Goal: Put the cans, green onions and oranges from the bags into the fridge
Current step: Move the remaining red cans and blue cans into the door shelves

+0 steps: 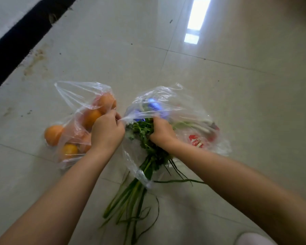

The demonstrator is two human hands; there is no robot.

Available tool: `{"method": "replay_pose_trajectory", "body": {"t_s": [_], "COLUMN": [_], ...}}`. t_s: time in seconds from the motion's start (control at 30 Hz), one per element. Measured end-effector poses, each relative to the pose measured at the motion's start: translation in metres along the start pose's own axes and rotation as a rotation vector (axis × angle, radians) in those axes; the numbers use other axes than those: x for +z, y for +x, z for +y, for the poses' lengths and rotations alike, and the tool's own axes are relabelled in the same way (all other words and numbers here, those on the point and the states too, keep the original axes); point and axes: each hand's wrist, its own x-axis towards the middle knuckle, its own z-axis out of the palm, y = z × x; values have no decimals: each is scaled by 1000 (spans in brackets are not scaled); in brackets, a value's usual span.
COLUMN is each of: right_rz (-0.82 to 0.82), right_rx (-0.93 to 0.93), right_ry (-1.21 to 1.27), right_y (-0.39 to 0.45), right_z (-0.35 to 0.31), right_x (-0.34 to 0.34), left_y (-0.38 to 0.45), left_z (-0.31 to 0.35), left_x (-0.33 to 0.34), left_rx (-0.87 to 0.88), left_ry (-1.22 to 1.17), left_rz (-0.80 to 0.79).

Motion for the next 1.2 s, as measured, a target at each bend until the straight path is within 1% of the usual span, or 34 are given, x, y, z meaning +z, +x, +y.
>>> {"method": "replay_pose_trajectory", "body": {"t_s": [0.03,0.1,0.13,0.2,0.23,0.27,0.33,0.4,0.43,0.53,0.6,0.63,0.67,0.7,0.73,0.8,0.87,0.9,0.97,1.0,1.03,1.07,1.1,1.13,1.17,1.2], "right_rz": [34,152,217,344,395,423,424,382,318,70,-77,-167,-245,-285,-325,-410,-476,-485,-455,-399,-319,-185,-22,81,149,145], "right_rx": [-9,-40,-53,-17,42,121,307,483,518,429,416,411,402,391,344,186,-7,-102,-266,-328,-407,-525,-646,-681,-701,-719], "right_ry": [6,-40,-65,-91,-90,-80,-41,-25,-61,-361,-536,-597,-631,-631,-648,-678,-751,-778,-784,-792,-810,-829,-861,-894,-935,-999], "right_y": [-3,-6,-8,-11,-12,-9,2,14,15,20,18,15,12,7,3,-9,-16,-16,-12,-7,-1,7,16,21,27,34], "right_z": [1,10,17,33,43,56,83,107,114,118,106,98,89,82,73,59,50,46,42,40,38,38,39,37,37,39], "right_x": [-10,-32,-44,-66,-75,-81,-86,-83,-78,-59,-54,-55,-60,-67,-74,-88,-96,-97,-98,-98,-99,-99,-100,-102,-103,-100], "left_y": [0,-1,-1,2,3,5,10,11,12,16,17,19,21,22,23,27,30,32,31,29,29,28,27,27,28,29], "left_z": [2,8,12,20,26,33,41,49,50,51,60,62,60,60,59,57,51,47,41,39,35,31,27,24,19,11], "left_x": [0,3,5,13,16,17,26,33,37,48,45,47,53,55,55,57,59,60,55,52,51,51,53,53,54,58], "left_rx": [22,97,166,368,454,526,657,705,698,637,643,590,541,522,533,514,431,408,404,428,467,511,546,603,686,777], "left_ry": [12,76,115,196,252,313,429,459,448,439,452,429,405,386,347,285,326,352,356,350,394,482,577,637,666,696], "left_rz": [1,14,42,120,147,140,137,71,29,-127,-154,-196,-183,-170,-154,-137,-177,-185,-136,-113,-118,-165,-152,-98,-27,51]}}
